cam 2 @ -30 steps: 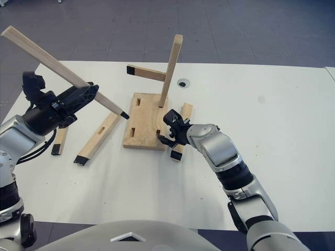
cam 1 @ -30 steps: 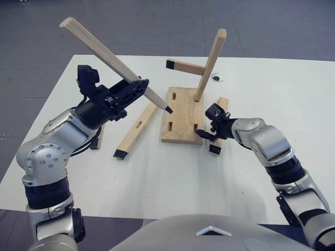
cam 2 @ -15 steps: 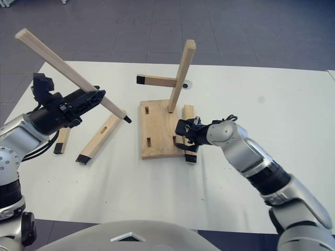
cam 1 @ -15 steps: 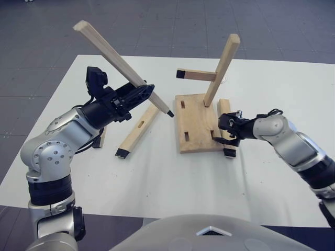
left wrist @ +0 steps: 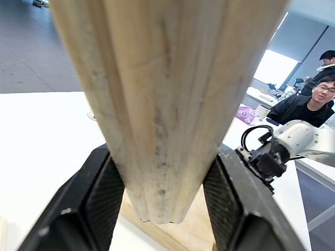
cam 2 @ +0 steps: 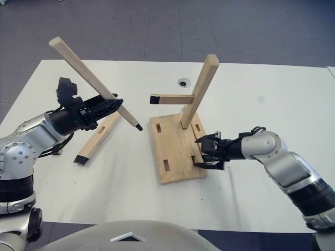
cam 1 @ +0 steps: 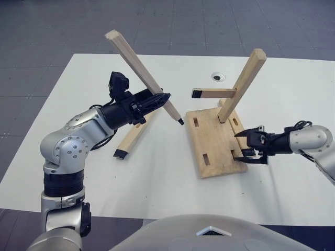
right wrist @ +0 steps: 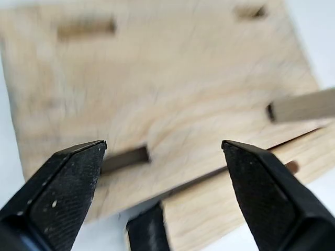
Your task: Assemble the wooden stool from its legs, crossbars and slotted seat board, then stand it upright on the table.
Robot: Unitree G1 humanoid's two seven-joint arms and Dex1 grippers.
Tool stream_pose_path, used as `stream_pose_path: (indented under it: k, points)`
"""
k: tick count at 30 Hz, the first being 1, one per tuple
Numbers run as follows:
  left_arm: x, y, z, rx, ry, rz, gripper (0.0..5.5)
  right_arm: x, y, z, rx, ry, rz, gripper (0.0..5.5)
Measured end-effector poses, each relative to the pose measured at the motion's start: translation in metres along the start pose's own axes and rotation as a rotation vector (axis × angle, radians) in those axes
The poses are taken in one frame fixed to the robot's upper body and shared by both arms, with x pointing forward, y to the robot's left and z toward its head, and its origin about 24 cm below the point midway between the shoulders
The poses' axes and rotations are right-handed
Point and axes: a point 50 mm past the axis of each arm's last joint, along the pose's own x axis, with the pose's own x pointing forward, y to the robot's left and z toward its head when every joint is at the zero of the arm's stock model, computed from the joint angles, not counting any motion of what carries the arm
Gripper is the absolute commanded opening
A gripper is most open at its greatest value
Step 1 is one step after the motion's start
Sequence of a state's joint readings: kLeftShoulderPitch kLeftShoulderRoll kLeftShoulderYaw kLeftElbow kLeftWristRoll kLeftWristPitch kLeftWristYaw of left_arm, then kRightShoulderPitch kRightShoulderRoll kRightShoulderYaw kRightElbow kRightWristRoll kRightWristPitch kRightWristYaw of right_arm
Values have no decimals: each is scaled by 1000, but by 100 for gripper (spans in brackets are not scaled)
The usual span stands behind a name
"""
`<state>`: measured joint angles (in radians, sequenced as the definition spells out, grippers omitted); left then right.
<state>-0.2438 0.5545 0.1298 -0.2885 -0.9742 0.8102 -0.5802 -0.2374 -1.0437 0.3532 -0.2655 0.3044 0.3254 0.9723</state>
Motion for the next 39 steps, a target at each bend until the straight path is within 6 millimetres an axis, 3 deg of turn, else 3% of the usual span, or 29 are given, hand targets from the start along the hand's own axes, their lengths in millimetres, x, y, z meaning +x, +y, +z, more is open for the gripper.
stream_pose_path:
  k: [2, 8, 11, 18, 24, 29, 33, 39]
  points:
    - [2, 2, 0, 10, -12, 8, 207, -7, -18, 9, -31, 0, -78, 406]
    - [22, 9, -17, 38, -55, -55, 207, 12, -38, -33, 77, 82, -216, 406]
    - [22, 15, -23, 51, -48, -57, 207, 26, -54, -42, 96, 85, -302, 406]
    - [18, 25, -31, 60, -11, -40, 207, 61, -89, -36, 86, 55, -442, 406]
    - [17, 24, -30, 95, -18, -55, 207, 89, -86, -31, 30, 49, -410, 406]
    - [4, 19, -44, 126, -1, -80, 207, 100, -85, -23, 21, 24, -404, 406]
    - [0, 20, -41, 236, -5, -68, 207, 104, -84, -20, 16, 14, -403, 406]
    - [1, 26, -47, 248, -36, -33, 207, 108, -83, -14, -1, 5, -392, 406]
